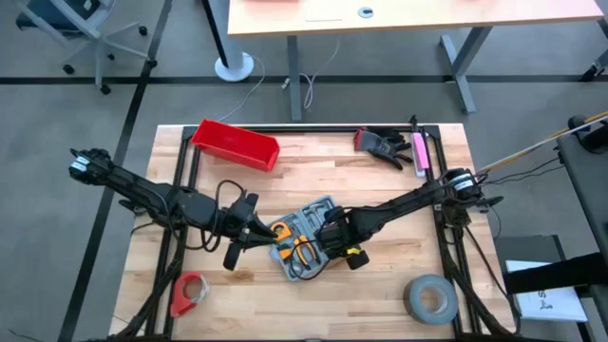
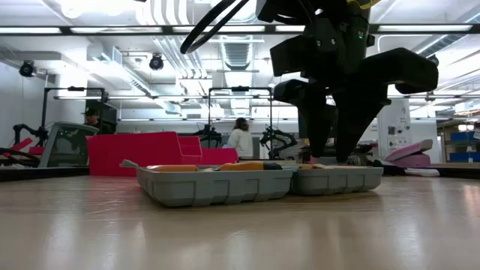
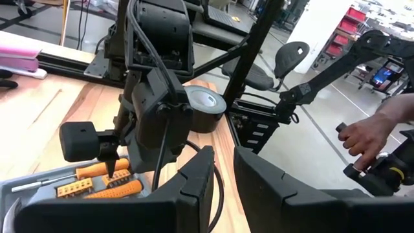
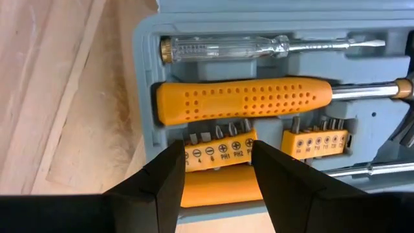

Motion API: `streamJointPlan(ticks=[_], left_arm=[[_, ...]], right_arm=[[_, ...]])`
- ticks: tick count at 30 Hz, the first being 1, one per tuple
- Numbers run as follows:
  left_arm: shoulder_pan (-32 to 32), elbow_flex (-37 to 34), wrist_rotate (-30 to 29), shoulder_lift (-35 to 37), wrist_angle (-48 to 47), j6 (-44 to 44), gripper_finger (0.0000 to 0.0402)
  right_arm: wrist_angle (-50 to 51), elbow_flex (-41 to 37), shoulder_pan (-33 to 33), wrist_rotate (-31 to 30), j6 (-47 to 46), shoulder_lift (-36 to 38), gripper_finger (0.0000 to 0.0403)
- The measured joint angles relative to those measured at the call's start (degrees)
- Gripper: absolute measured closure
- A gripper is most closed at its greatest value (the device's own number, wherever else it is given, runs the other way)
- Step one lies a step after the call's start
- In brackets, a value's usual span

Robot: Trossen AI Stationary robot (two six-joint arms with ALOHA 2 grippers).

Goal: Prefit tool cases
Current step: Put the yellow screwdriver bit set into the prefit tool case

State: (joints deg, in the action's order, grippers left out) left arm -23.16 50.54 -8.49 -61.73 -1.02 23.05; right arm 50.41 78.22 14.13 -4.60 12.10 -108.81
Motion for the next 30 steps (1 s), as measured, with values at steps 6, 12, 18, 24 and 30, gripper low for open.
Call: streamJointPlan(ticks=[6, 12, 18, 24, 30], left_arm=[[0.0, 0.0, 0.0, 0.0, 0.0, 0.0, 0.0335], [0.0, 0.0, 0.0, 0.0, 0.0, 0.0, 0.0335], [0.0, 0.0, 0.0, 0.0, -0.1, 0.1, 0.0335], [0.0, 0.0, 0.0, 0.0, -0.3, 0.2, 0.0335], [0.0, 0.0, 0.0, 0.0, -0.3, 0.7, 0.0335]], right_arm=[[0.3, 0.0, 0.2, 0.0, 1.1, 0.1, 0.0244], [-0.4, -0.9, 0.2, 0.1, 1.4, 0.1, 0.0253], [-7.6, -6.5, 0.1, 0.8, 0.9, -1.5, 0.0251], [-5.8, -5.0, 0.2, -0.6, -0.8, -1.1, 0.0253], [-2.1, -0.7, 0.1, -1.1, -1.7, 0.8, 0.0263]])
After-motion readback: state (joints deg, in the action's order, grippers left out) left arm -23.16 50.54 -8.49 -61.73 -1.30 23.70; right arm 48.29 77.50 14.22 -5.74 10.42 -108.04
